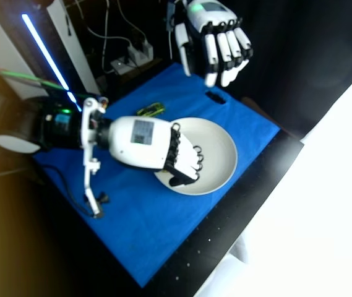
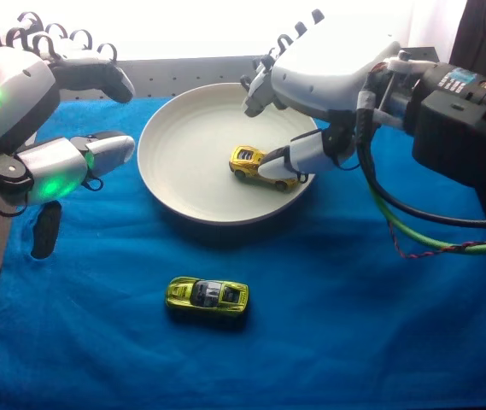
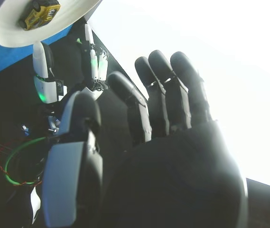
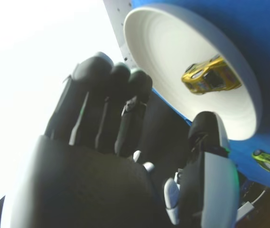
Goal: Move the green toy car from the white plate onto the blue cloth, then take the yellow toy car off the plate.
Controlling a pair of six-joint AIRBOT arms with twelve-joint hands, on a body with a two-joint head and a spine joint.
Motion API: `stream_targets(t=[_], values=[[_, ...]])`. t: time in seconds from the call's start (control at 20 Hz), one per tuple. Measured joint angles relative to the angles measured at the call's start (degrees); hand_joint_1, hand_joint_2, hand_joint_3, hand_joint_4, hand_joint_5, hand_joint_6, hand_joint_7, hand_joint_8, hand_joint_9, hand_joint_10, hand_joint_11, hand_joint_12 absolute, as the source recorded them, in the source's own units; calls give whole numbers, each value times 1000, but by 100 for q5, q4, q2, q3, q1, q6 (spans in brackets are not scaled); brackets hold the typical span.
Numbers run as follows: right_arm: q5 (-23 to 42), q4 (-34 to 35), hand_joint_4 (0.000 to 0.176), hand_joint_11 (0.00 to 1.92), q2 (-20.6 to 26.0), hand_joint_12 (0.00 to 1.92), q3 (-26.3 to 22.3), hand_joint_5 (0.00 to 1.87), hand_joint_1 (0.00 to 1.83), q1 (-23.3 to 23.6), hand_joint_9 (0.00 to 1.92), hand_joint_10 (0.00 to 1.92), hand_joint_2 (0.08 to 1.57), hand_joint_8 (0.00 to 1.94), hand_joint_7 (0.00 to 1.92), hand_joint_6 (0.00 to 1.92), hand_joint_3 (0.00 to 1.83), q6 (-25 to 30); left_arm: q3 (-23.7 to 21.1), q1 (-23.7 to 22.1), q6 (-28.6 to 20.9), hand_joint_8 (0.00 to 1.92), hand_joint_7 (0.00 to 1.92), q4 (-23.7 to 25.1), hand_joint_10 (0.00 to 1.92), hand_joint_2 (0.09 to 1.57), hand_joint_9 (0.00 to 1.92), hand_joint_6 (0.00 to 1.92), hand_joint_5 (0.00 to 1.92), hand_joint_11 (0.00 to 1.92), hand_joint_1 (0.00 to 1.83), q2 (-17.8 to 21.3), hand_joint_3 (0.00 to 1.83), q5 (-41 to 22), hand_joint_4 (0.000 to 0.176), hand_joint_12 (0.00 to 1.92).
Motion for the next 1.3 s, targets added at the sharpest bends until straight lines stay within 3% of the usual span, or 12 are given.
stream_targets(t=[0.2, 0.35, 0.45, 0.5, 0.65, 0.7, 0.8, 0.95, 1.0, 1.1, 1.2, 1.3], values=[[-83, -26, 0, 488, -92, 1921, 46, 811, 624, 42, 541, 1475, 952, 967, 651, 4, 0, -2, -2, 0, 17, 890, 350, -2, 1163, 1372, 227, 1657, 510, 0, 711, 0, 0, -26, 176, 1755], [-203, -33, 0, 361, -153, 1850, 109, 770, 655, 42, 479, 1181, 966, 531, 686, 5, 0, 0, -2, 0, 20, 878, 389, -7, 1168, 1353, 276, 1620, 539, 39, 742, 0, 0, -74, 176, 1741], [-262, -59, 0, 413, -190, 1864, 153, 791, 649, 42, 515, 1200, 965, 528, 721, 10, 0, 0, -2, 0, 17, 883, 394, -2, 1170, 1355, 269, 1623, 536, 19, 740, 0, 0, -94, 176, 1769], [-297, -63, 0, 496, -219, 1910, 179, 836, 650, 42, 553, 1391, 967, 775, 708, 26, 0, -2, -13, 0, 20, 852, 401, -7, 1137, 1352, 267, 1616, 541, 3, 744, 0, 0, -94, 176, 1758], [-389, -68, 0, 485, -273, 1921, 238, 895, 662, 42, 536, 1420, 972, 955, 662, 60, 0, -2, -13, 0, 15, 857, 410, -9, 1145, 1345, 273, 1598, 554, 17, 755, 0, 0, -94, 176, 1761], [-433, -68, 0, 546, -295, 1921, 251, 615, 681, 42, 512, 1622, 970, 1317, 590, 1063, 0, -2, -13, 0, 15, 851, 422, -15, 1178, 1343, 269, 1596, 556, 17, 757, 0, 0, -94, 176, 1779], [-466, -68, 0, 611, -302, 1921, 251, 668, 701, 42, 590, 1644, 968, 1366, 666, 1279, 0, -2, -13, 0, 15, 893, 404, -2, 1223, 1350, 256, 1612, 544, 18, 746, 0, 0, -92, 176, 1802], [-457, -70, 0, 502, -302, 1921, 258, 696, 749, 42, 533, 1489, 993, 1128, 670, 970, 2, -2, -13, 0, 15, 910, 394, -4, 1224, 1345, 261, 1599, 554, 33, 756, 0, 0, -92, 176, 1788], [-466, -68, 0, 237, -302, 1852, 262, 812, 813, 42, 473, 1059, 1020, 587, 705, 425, 1, -2, -13, 0, 15, 896, 414, -2, 1202, 1336, 280, 1578, 569, 46, 769, 0, 0, -94, 176, 1773], [-470, -68, 0, 240, -302, 1766, 282, 902, 899, 42, 552, 883, 1031, 270, 823, 118, 1, -2, -15, 0, 15, 847, 434, 4, 1155, 1338, 298, 1582, 565, 57, 767, 0, 0, -94, 176, 1742], [-468, -66, 0, 321, -304, 1826, 286, 940, 902, 42, 566, 1061, 1040, 253, 913, 30, 0, -2, -26, 0, 13, 846, 458, 11, 1153, 1339, 311, 1585, 564, 58, 766, 0, 0, -98, 176, 1737], [-472, -68, 0, 401, -313, 1887, 286, 952, 851, 42, 565, 1251, 1032, 604, 820, 10, 0, -2, -26, 0, 13, 851, 469, 20, 1168, 1338, 314, 1583, 566, 55, 768, 0, 0, -105, 176, 1756]])
